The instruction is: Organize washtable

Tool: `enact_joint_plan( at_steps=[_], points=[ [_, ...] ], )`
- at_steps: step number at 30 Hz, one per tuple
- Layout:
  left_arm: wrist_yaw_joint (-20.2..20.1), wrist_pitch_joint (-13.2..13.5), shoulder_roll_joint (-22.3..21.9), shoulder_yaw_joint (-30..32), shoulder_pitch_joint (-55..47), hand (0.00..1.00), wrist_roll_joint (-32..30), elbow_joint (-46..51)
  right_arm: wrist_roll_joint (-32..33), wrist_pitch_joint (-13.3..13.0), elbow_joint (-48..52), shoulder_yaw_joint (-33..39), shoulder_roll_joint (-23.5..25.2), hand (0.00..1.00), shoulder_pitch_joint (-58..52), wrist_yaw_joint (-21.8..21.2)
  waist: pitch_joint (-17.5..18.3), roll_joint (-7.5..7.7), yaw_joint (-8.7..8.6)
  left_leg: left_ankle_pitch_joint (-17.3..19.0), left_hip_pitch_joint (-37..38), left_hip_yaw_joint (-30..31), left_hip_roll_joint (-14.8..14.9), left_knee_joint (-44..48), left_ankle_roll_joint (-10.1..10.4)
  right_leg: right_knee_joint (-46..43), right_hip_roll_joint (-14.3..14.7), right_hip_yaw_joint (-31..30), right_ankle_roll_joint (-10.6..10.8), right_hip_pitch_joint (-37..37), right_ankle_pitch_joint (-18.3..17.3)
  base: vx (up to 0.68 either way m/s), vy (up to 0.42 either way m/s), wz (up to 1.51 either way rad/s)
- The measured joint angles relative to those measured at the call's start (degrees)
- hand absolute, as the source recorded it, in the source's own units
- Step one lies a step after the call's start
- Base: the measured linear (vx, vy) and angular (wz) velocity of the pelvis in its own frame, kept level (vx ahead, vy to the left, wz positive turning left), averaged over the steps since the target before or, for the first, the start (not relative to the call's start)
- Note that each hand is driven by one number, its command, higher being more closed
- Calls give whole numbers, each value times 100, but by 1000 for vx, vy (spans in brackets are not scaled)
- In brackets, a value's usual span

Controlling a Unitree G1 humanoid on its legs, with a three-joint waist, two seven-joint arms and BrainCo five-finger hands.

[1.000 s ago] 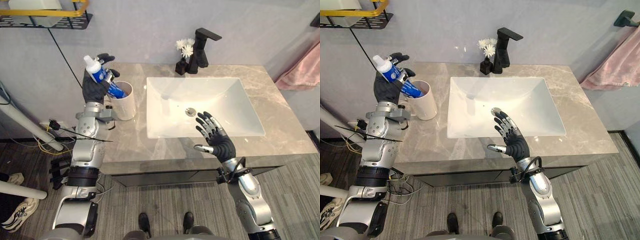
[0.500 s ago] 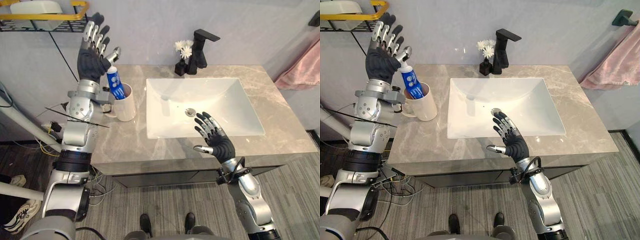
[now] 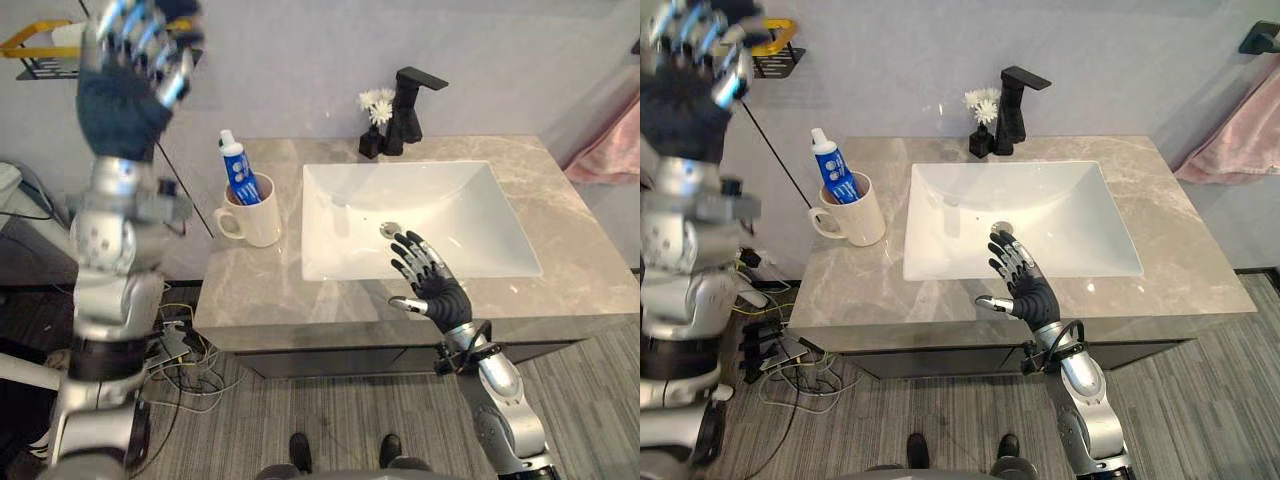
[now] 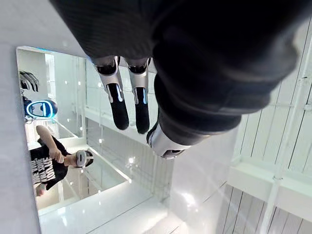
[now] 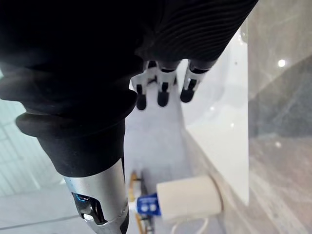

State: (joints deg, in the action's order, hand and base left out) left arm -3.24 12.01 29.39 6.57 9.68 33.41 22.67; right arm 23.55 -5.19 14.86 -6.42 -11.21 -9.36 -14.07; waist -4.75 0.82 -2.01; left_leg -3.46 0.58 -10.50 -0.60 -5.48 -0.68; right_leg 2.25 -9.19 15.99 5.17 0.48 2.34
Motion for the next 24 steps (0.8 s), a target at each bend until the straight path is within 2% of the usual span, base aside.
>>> enact_joint_plan(
  at_steps=[3,10,14,16,24],
  points=[
    [-251,-144,-499,-69,-851,100,-2,342,-72,4,1,165,160,0,-114,-92,10,15,23,-1,16,31,-5,-11,6,-5,-11,31,-20,29,-25,-38,0,6],
    [-487,-451,-957,-478,-1542,100,-41,405,-123,94,20,255,177,0,-243,-126,12,18,-1,22,-24,62,-26,-38,40,-9,-51,93,-9,14,-40,-24,8,3],
    [-518,-540,-1124,-495,-1570,100,-94,372,-123,139,25,357,182,0,-237,-115,20,34,-6,20,-102,68,-26,-27,36,-4,-58,93,-1,-63,-33,16,2,1],
    [-519,-560,-1126,-504,-1570,100,-225,338,-123,141,26,384,182,0,-237,-102,26,51,-11,-1,-114,63,-31,1,5,5,-56,78,62,-76,13,63,0,-3],
    [-532,-686,-1127,-642,-1365,100,-667,-241,-160,160,448,434,205,0,-231,-95,2,147,-21,25,-223,-64,-11,1,5,74,-12,-48,56,-183,41,25,-13,-8]
  ],
)
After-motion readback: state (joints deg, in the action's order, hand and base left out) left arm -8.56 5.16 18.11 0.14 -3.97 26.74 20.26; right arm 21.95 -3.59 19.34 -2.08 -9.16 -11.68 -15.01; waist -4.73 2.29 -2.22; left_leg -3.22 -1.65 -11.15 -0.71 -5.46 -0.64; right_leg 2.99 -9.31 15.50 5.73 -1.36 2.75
